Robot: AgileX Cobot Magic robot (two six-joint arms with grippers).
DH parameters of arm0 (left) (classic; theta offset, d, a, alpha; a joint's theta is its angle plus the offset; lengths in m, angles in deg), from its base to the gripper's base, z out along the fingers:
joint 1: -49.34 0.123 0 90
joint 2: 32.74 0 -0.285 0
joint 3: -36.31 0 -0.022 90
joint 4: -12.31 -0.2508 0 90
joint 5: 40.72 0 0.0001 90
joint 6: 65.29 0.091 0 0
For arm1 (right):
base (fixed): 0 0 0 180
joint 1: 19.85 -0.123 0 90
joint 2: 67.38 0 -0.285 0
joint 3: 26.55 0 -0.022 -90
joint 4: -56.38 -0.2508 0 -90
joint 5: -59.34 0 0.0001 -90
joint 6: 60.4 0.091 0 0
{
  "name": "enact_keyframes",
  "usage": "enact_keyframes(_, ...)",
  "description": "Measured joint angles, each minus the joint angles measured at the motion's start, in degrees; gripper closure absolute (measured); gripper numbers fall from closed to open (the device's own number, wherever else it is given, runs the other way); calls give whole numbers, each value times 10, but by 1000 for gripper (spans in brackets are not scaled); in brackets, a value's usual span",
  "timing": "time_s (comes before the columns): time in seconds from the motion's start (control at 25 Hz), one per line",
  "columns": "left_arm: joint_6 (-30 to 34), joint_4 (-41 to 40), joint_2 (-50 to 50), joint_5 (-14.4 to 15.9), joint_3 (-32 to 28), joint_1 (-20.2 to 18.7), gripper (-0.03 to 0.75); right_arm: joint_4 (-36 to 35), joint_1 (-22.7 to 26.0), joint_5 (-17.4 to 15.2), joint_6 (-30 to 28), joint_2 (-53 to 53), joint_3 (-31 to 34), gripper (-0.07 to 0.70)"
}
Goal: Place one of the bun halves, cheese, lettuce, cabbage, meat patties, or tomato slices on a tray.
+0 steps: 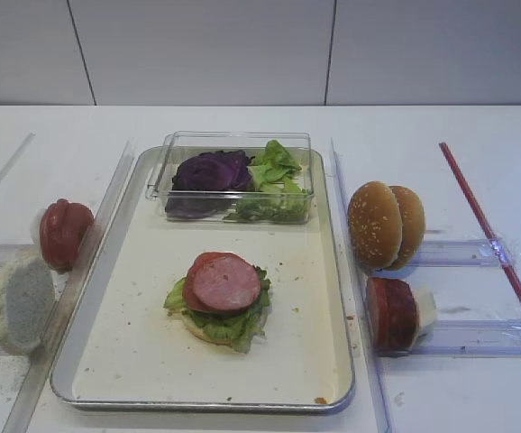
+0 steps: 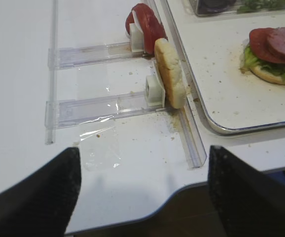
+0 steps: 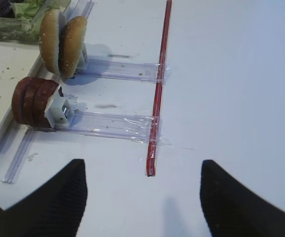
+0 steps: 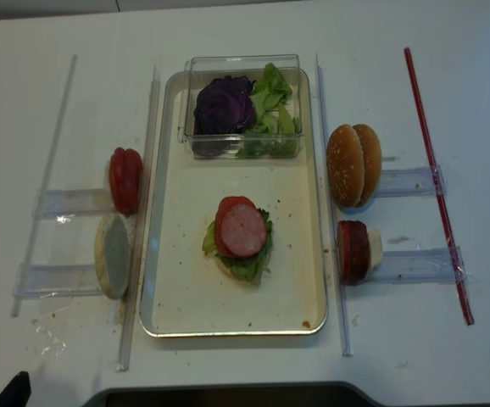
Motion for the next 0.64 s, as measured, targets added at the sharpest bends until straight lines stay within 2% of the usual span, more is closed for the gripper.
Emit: enact_keyframes(0.64,0,0,0,0,0,0,223,0,0,0,-1,0,0,127)
